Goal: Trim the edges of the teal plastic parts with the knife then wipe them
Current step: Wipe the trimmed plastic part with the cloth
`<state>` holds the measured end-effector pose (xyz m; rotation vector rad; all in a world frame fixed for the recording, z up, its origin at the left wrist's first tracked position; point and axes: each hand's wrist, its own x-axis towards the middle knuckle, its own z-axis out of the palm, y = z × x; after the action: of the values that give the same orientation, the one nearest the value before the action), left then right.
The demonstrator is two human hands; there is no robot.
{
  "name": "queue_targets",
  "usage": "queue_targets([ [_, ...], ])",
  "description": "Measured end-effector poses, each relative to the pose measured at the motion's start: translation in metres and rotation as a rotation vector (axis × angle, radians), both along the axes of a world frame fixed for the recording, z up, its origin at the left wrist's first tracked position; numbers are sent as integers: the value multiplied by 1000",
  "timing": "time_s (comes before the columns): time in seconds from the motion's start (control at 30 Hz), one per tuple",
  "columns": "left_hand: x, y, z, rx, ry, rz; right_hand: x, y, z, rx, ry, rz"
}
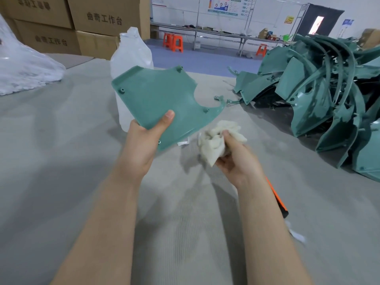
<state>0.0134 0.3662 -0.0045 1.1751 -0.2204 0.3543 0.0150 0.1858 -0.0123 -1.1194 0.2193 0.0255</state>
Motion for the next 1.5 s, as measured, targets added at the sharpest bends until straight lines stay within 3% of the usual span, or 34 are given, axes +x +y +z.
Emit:
queue_targets([
  [0.1,1,-3,1,-16,6,58,-7,10,2,-39,-52,212],
  [0.2,2,-7,0,-3,-5,89,-11,18,2,-58,-82,248],
  [0.5,-2,-13,0,193,-44,58,-7,34,-6,-66,-130,22],
  [0.87,-7,-14,2,313,-66,-2,10,12,-7,242,52,-187],
  [1.13,-2,-18,2,292,-68,147,-12,59,-11,68,-16,152],
  [1.5,2,-8,4,337,-57,67,-19,65,-8,59,-62,119],
])
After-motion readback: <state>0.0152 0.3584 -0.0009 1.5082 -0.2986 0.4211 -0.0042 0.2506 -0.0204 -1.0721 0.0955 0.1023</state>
